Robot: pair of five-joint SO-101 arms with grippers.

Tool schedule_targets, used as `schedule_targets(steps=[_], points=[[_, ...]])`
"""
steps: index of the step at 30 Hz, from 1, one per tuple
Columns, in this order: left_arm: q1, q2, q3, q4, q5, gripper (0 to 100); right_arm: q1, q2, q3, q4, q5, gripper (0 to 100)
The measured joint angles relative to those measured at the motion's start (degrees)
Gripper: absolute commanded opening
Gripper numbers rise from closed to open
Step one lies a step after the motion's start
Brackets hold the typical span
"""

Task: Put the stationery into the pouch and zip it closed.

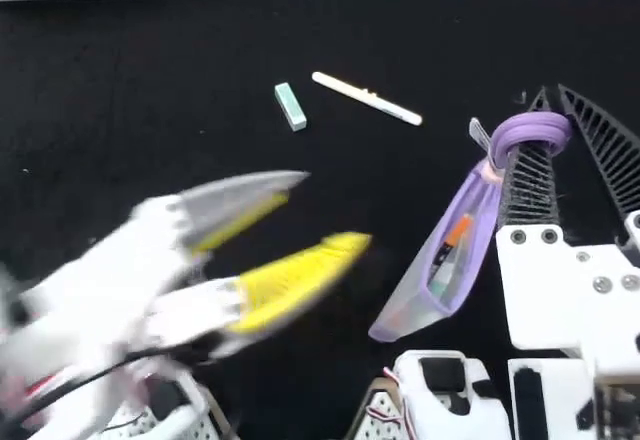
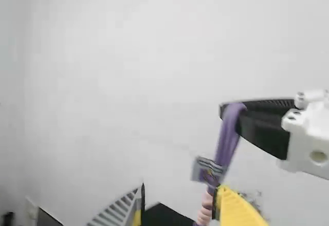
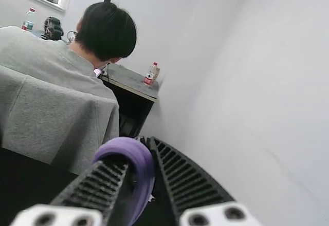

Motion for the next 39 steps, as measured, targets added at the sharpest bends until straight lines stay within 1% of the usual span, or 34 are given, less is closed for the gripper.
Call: schedule_targets(steps=[4, 9, 11, 12, 14, 17, 19, 22, 31, 35, 39], points=[[-14.0, -9.4, 1.3, 4.3, 0.0, 24, -6.1, 0.0, 0.0, 0.0, -2.4, 1.1], [-30.9, -22.7, 8.8, 11.0, 0.0, 24, -16.7, 0.1, 0.0, -3.1, -5.8, 1.1], [-35.3, -27.9, 12.7, 12.7, 0.0, 24, -21.0, 0.1, 0.0, -5.4, -7.2, 1.1], [-36.4, -28.7, 14.2, 13.4, 0.0, 24, -23.1, 0.1, 0.0, -6.3, -7.6, 1.1], [-38.1, -28.5, 16.1, 14.4, 0.0, 24, -27.5, 1.5, -0.3, -8.1, -8.1, 1.1], [-39.1, -28.8, 16.4, 15.1, 0.0, 24, -34.6, 11.5, -0.4, -9.9, -8.3, 1.1], [-39.2, -29.1, 16.4, 15.1, 0.0, 24, -37.6, 17.9, -1.0, -9.9, -8.2, 1.1], [-39.3, -29.1, 15.7, 15.2, 0.0, 24, -40.2, 20.6, -2.7, -9.2, -8.2, 1.1], [-39.3, -29.2, 12.8, 15.1, 0.0, 24, -40.4, 21.3, -3.8, -1.2, -8.2, 1.1], [-39.3, -29.2, 12.8, 11.2, 0.0, 24, -40.6, 21.5, -3.7, 1.7, -8.2, 1.1], [-39.3, -29.2, 12.8, 8.6, 0.0, 24, -40.6, 21.4, -2.7, 2.5, -8.2, 1.1]])
